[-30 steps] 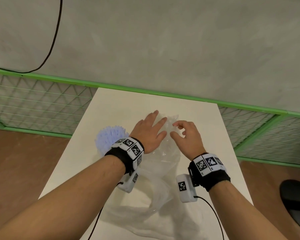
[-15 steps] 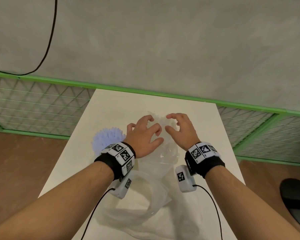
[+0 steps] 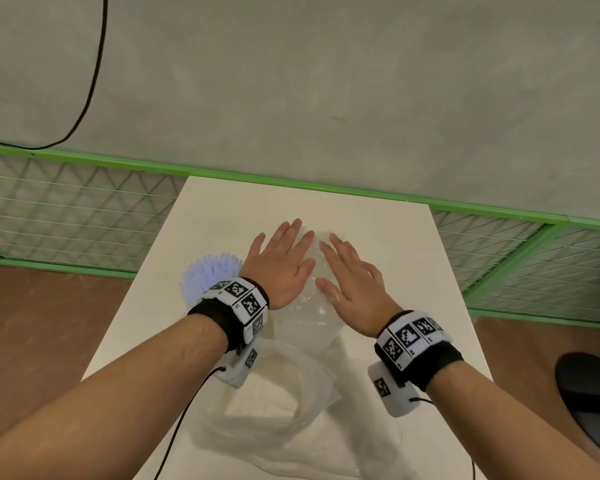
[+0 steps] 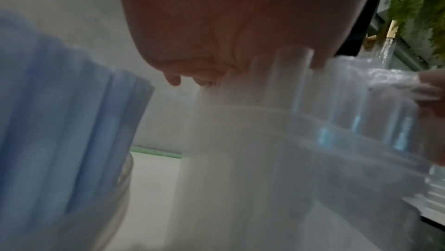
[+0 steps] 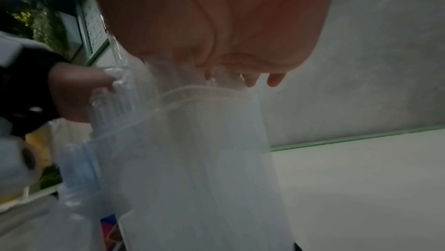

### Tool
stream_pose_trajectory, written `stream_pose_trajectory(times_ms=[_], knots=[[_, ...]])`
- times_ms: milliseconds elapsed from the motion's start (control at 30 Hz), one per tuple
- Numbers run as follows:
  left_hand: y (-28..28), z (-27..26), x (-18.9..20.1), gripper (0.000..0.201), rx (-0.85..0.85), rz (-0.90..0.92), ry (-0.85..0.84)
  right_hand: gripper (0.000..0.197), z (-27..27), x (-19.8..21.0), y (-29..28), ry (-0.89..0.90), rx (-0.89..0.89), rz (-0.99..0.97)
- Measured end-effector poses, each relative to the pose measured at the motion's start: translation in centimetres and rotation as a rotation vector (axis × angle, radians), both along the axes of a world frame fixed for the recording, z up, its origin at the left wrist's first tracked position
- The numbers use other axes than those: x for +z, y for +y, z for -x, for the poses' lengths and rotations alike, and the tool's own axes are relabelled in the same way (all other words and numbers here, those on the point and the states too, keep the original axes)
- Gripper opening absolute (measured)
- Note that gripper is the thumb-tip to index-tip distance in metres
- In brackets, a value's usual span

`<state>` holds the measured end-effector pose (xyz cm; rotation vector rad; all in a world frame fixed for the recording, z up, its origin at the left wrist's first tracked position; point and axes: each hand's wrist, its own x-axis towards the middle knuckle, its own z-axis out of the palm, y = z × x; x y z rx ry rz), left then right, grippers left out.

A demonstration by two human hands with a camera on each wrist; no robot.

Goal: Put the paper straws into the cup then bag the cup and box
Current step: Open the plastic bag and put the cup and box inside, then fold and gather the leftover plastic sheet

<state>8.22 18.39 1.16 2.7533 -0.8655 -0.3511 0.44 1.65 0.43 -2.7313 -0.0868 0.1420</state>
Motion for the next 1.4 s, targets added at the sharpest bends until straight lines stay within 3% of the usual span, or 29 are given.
stream_pose_trajectory(times_ms=[133, 267, 433, 567, 667, 733, 800, 933, 1133, 1200, 1267, 1333, 1400], knots=[[0.8, -1.0, 0.9, 0.062, -0.072, -0.058, 0.063, 0.068, -0.1, 0.3, -1.1, -0.007, 0.042, -0.142], [1.7, -0.3, 2.0, 0.066, -0.041, 0.136, 0.108, 0.062, -0.3, 2.0, -0.8, -0.122, -0.052, -0.193], [2.2, 2.2, 0.3, 0.055, 0.004, 0.07, 0.03, 0.058, -0.7, 1.0, 2.6, -0.124, -0.009, 0.051], [2.9, 2.7, 0.3, 0.052, -0.027, 0.07, 0.031, 0.049, -0.3, 0.6, 3.7, -0.159, -0.159, 0.15], [2.9, 2.3, 2.0, 0.046, 0.028, 0.211, 0.048, 0.045, -0.5, 1.4, 4.1, -0.228, -0.25, 0.087], [2.4, 1.8, 2.2, 0.048, 0.086, 0.288, -0.003, 0.054, -0.9, 1.8, 3.9, -0.283, -0.294, 0.019], [1.6, 1.5, 1.4, 0.053, 0.093, 0.189, -0.043, 0.063, -1.2, 1.6, 3.8, -0.225, -0.264, 0.089], [0.8, 1.1, -0.2, 0.054, 0.073, 0.069, 0.022, 0.062, -1.4, 0.6, 3.6, -0.015, -0.229, 0.145], [1.7, 0.3, 1.2, 0.055, 0.067, -0.082, 0.036, 0.061, -2.1, 1.8, 3.3, 0.135, -0.206, 0.166], [3.3, 1.3, 2.1, 0.057, 0.114, 0.069, 0.045, 0.059, -1.3, 2.7, 2.9, -0.003, -0.215, 0.052], [5.7, 3.2, 3.1, 0.05, 0.169, 0.297, 0.025, 0.047, 0.7, 3.9, 2.5, -0.328, -0.276, -0.086], [8.9, 6.1, 3.6, 0.037, 0.166, 0.41, -0.088, 0.033, 3.7, 4.6, 2.2, -0.597, -0.35, -0.202], [12.2, 9.3, 3.1, 0.032, 0.144, 0.424, -0.115, 0.022, 7.0, 4.2, 2.3, -0.624, -0.426, -0.282]])
